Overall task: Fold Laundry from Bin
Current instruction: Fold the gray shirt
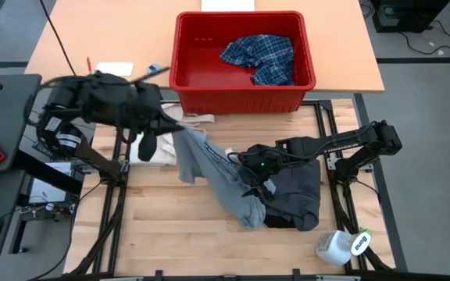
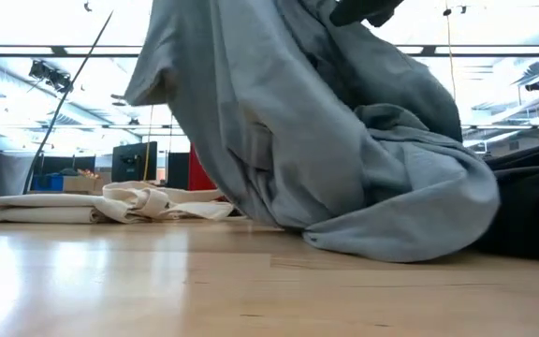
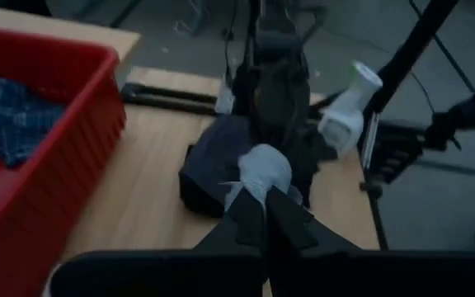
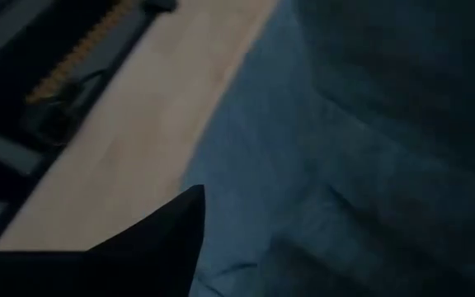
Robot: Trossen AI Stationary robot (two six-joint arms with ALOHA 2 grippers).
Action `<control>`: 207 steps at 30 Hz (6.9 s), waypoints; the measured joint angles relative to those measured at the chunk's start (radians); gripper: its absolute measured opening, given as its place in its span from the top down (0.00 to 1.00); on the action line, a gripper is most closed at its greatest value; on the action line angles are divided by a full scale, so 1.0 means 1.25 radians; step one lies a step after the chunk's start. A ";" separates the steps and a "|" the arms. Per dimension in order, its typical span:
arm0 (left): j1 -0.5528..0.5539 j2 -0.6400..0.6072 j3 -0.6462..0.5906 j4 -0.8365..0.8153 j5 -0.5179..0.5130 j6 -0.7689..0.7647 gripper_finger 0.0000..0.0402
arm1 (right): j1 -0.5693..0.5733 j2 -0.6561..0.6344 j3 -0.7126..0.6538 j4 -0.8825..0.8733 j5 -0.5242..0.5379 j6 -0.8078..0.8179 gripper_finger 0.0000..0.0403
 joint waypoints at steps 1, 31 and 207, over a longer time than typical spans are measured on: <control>0.000 -0.002 0.000 0.013 -0.003 0.000 1.00 | 0.000 0.000 0.000 0.001 0.025 0.007 0.40; 0.001 -0.061 0.000 0.288 -0.164 0.283 1.00 | -0.058 -0.134 0.653 -0.644 0.391 0.075 0.97; -0.176 -0.078 -0.872 0.079 -0.150 -0.395 0.29 | -0.264 0.074 0.290 -0.774 0.222 0.233 0.50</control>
